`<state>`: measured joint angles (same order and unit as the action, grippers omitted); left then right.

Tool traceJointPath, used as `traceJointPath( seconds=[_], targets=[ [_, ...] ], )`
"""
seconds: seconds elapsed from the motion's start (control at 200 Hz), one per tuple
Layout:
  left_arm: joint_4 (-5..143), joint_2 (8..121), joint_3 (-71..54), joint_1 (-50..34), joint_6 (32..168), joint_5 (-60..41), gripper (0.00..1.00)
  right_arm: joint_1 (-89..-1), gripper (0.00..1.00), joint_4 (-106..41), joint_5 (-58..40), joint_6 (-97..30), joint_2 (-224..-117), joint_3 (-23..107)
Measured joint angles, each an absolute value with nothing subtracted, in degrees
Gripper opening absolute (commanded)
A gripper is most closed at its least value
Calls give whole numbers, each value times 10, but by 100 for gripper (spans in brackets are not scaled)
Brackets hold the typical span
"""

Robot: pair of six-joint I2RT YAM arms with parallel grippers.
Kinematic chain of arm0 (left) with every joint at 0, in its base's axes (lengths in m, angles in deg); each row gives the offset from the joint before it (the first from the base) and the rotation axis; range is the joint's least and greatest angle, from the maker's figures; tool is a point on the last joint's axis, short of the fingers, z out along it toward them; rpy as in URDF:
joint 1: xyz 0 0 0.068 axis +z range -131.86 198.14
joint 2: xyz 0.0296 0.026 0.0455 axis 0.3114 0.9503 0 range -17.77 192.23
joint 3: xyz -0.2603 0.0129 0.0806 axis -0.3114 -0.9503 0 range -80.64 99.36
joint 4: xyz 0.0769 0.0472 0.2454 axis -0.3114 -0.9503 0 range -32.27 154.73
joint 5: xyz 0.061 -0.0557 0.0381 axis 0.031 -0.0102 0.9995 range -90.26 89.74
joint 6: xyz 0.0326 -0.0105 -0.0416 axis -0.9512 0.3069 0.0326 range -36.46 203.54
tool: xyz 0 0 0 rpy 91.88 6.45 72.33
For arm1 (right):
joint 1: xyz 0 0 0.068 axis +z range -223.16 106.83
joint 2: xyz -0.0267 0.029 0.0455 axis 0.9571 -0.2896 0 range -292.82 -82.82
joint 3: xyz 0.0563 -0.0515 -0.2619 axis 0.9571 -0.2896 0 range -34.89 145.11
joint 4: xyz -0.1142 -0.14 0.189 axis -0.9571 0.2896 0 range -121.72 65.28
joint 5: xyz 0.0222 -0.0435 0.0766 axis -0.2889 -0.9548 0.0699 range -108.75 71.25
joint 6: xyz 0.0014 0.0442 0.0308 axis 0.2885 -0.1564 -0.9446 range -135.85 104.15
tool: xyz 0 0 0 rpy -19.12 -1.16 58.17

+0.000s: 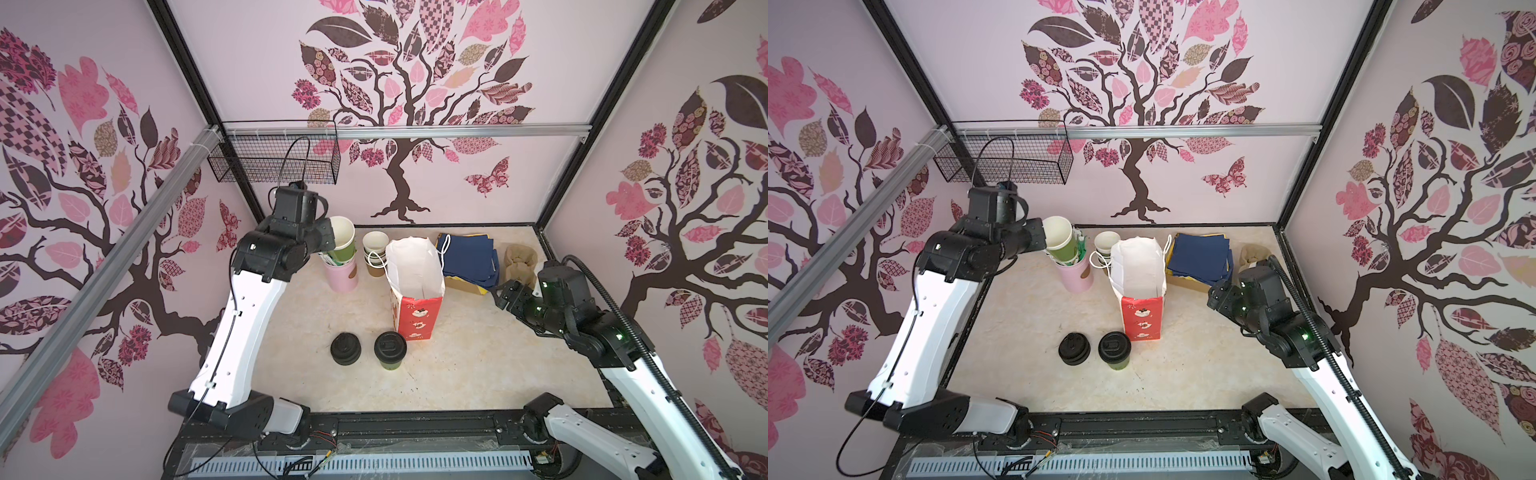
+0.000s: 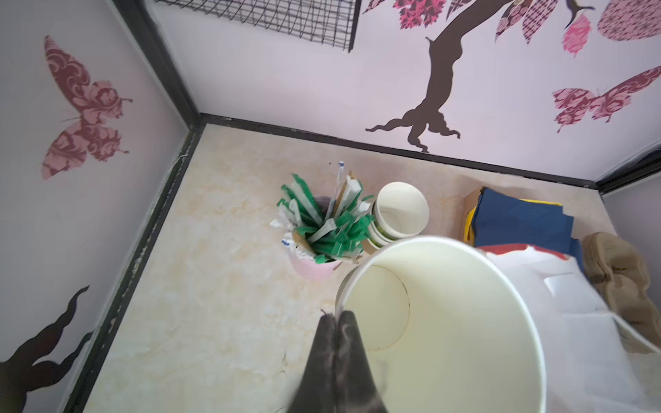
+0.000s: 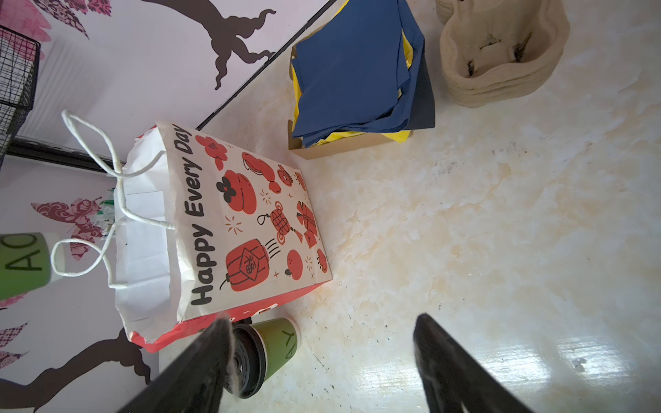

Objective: Pack the takeout coffee
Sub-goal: 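Lift the white paper cup off the stack with the left gripper, then carry the white paper cup toward the table front with the left gripper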

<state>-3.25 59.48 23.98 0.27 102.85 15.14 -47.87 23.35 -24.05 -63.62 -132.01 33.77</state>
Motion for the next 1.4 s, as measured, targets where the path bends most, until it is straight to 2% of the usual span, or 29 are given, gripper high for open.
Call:
traceJointPath(
  seconds=[0.185, 0.37, 0.6, 0.94, 1.165, 1.4],
  targets=[
    [-105, 482, 113, -19, 1056, 161, 0, -479, 84, 235, -223, -625, -1300, 315],
    [-174, 393, 60, -119, 1126, 174, 0, -479, 84, 239, -201, -616, -1283, 298],
    [-234, 334, 33, -243, 1229, 179, 0, -479, 84, 244, -184, -603, -1272, 292],
    [-165, 334, -26, -430, 1269, 99, 0, -479, 84, 268, -178, -591, -1262, 292],
    [-70, 354, -75, -475, 1246, 20, 0, -479, 84, 301, -191, -592, -1235, 297],
    [11, 416, -102, -521, 1194, 19, 0, -479, 84, 349, -231, -601, -1215, 324]
  ],
)
